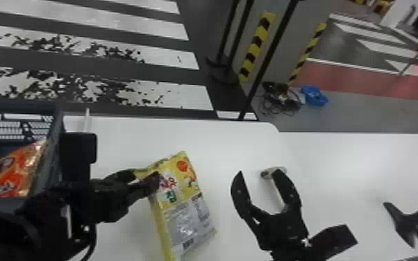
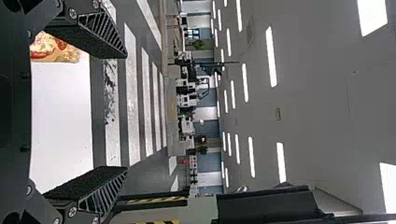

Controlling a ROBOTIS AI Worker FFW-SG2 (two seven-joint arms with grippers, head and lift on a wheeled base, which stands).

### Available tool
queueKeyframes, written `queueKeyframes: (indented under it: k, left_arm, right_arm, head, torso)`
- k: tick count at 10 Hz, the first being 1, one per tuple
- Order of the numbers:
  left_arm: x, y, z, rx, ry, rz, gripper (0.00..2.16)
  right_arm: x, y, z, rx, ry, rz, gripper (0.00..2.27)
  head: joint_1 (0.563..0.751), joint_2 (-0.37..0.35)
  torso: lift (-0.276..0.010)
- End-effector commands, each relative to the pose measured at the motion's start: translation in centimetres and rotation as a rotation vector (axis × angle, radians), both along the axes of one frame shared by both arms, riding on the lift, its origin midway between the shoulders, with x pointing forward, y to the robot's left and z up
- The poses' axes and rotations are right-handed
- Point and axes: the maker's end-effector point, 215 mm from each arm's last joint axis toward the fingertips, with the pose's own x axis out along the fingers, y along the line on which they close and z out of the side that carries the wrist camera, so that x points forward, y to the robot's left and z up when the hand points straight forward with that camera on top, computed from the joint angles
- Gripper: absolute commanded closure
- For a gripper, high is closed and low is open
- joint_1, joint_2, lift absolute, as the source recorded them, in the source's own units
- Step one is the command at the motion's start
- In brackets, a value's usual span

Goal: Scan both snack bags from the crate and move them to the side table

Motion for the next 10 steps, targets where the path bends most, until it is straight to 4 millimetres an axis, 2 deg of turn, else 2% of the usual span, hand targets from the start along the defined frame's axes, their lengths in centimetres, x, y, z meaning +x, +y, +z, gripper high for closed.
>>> queueKeyframes:
  k: [1,3,4,5,7,9,10]
  left_arm:
    - [0.4,-0.1,1.3,0.047,-0.061,-0.008,0.03]
    - [0.9,1.1,2.0,0.094,-0.104,0.013,0.03]
    - [0.8,2.4,2.5,0.136,-0.134,0.039,0.03]
    - [0.0,4.3,3.6,0.181,-0.177,0.072,0.03]
    - [-2.0,9.2,6.3,0.247,-0.248,0.153,0.03]
    - [-3.3,13.4,6.9,0.269,-0.246,0.218,0.03]
    - [-4.2,15.3,6.8,0.280,-0.236,0.241,0.03]
  right_arm:
    - [0.0,0.3,0.0,-0.006,0.007,0.013,0.15]
    - [0.2,1.0,-1.2,-0.013,0.061,0.040,0.15]
    - [0.1,1.3,-1.7,-0.014,0.082,0.051,0.15]
    - [-0.1,2.3,-2.5,-0.017,0.122,0.089,0.15]
    - [0.0,3.8,-4.0,-0.003,0.181,0.149,0.19]
    - [0.5,4.8,-5.0,-0.003,0.223,0.189,0.41]
    - [0.4,5.3,-6.0,0.010,0.259,0.220,0.41]
  head:
    - [0.695,-0.350]
    - [0.695,-0.350]
    - [0.695,-0.350]
    - [0.695,-0.347]
    - [0.695,-0.289]
    - [0.695,-0.230]
    - [0.695,-0.191]
  torso:
    - [-0.095]
    - [-0.095]
    - [-0.095]
    - [-0.095]
    - [-0.095]
    - [-0.095]
    - [-0.095]
